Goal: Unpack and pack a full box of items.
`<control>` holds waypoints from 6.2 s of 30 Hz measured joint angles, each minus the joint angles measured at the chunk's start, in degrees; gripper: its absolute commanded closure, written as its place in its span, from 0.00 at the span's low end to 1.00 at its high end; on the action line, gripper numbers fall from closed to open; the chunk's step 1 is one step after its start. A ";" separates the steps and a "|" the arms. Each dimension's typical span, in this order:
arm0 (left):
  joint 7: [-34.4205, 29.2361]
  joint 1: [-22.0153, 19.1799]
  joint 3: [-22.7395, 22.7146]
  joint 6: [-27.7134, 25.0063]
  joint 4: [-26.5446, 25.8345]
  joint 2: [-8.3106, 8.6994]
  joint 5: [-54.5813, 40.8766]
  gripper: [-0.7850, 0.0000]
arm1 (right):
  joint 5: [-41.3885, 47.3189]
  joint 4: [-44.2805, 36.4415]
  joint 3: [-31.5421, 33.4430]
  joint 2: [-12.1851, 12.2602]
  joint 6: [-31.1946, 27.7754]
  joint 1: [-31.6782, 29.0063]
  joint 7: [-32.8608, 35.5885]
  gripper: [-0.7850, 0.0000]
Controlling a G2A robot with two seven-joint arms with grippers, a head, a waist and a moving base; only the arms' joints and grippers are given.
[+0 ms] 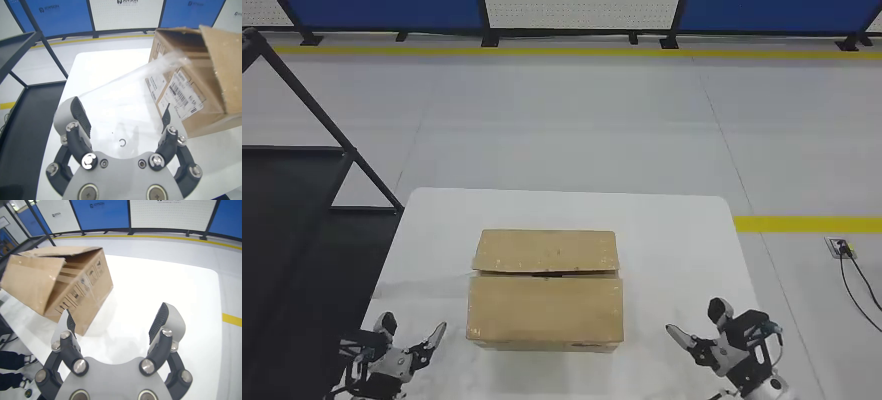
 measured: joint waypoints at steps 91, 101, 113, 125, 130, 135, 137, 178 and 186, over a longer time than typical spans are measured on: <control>-31.10 -5.87 0.90 -26.01 -2.64 3.15 -11.82 0.00 | 83.84 17.53 -21.67 14.22 -9.18 29.79 50.23 0.00; -30.85 -5.86 1.09 -25.40 -2.56 3.17 -11.83 0.00 | 84.05 16.90 -23.44 13.76 -5.85 30.79 47.77 0.00; -28.20 -5.40 2.99 -24.60 -3.20 3.24 -10.55 0.00 | 88.89 30.56 -35.61 9.05 8.90 45.92 34.43 0.00; -26.66 -4.43 2.67 -23.87 -3.42 3.48 -10.84 0.00 | 90.12 36.63 -39.22 5.78 6.65 52.77 29.61 0.00; -25.99 -4.19 2.64 -23.62 -3.39 3.56 -10.91 0.00 | 88.98 35.82 -39.10 4.72 4.98 54.64 24.59 0.00; -24.86 -3.19 2.04 -24.15 -3.46 3.66 -11.60 0.00 | 86.15 37.12 -40.04 3.41 4.81 57.04 18.09 0.00; -24.84 -3.08 1.95 -24.35 -3.46 3.69 -11.69 0.00 | 85.21 37.54 -40.26 3.28 5.16 57.47 17.50 0.00; -22.94 -1.04 2.73 -22.34 -5.31 4.00 -9.84 0.00 | 90.15 76.72 -55.16 -12.03 15.34 79.63 13.01 0.00; -22.29 -0.72 2.79 -22.16 -5.08 4.08 -9.73 0.00 | 90.02 79.91 -53.93 -13.67 11.59 80.37 12.82 0.00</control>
